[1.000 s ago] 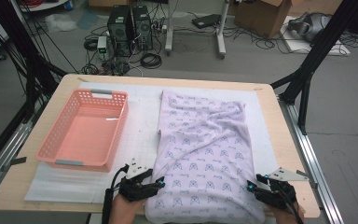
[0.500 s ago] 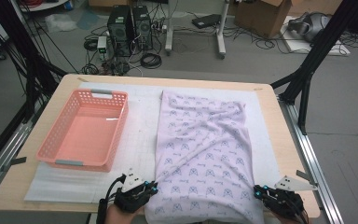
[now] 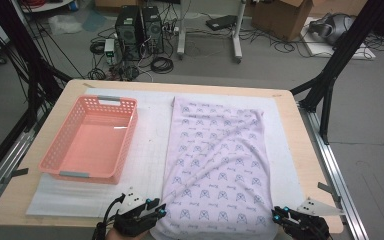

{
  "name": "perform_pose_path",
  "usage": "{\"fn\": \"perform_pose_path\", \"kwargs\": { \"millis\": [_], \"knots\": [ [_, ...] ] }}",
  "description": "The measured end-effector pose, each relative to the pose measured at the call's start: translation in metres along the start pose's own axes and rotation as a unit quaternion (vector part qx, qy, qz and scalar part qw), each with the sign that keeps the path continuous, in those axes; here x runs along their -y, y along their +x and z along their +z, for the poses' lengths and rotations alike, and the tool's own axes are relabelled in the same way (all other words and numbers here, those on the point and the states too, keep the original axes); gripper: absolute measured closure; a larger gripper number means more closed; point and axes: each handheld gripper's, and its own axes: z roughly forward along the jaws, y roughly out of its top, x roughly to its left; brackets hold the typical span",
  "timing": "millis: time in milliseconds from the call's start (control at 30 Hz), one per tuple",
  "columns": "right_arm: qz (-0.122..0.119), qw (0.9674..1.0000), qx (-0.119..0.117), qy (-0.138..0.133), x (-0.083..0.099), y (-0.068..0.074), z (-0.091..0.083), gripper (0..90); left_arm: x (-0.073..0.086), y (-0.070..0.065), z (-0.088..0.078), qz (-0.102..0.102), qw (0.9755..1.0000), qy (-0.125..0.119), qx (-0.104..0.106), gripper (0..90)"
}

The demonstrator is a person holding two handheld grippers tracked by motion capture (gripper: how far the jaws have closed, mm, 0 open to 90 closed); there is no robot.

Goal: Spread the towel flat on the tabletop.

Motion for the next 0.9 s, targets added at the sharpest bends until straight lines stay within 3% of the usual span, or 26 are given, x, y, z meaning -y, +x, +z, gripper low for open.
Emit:
{"fn": "perform_pose_path", "kwargs": {
  "millis": [100,200,267,367,433,500,567,900],
  "knots": [
    [0.016,0.9996,0.015,-0.019,-0.003,-0.005,0.001,67.9,-0.002,0.005,0.001,0.0,0.9999,-0.014,-0.008,56.2],
    [0.018,0.999,0.029,-0.028,-0.007,-0.008,0.008,64.9,-0.006,0.008,0.008,0.0,0.9997,-0.021,-0.013,56.0],
    [0.015,0.9992,0.032,-0.02,-0.012,-0.006,0.015,61.5,-0.007,0.008,0.016,0.002,0.9998,-0.017,-0.012,56.4],
    [-0.008,0.9987,0.051,0.007,-0.014,-0.003,0.028,58.3,-0.006,0.002,0.024,0.015,0.9999,-0.004,-0.006,56.4],
    [-0.012,0.9984,0.054,0.008,-0.014,-0.001,0.03,58.8,-0.005,-0.001,0.025,0.016,0.9998,-0.006,-0.004,56.7],
    [-0.017,0.9986,0.049,0.01,-0.014,-0.003,0.029,71.5,-0.003,-0.003,0.025,0.025,0.9996,-0.008,-0.015,62.2],
    [-0.019,0.9991,0.035,0.015,-0.015,-0.003,0.027,86.4,-0.002,-0.005,0.024,0.037,0.9991,-0.004,-0.022,81.6],
    [-0.012,0.9996,0.01,0.023,-0.007,-0.01,0.011,87.4,0.004,-0.007,0.007,0.022,0.9997,0.0,-0.011,83.4]
  ]
}}
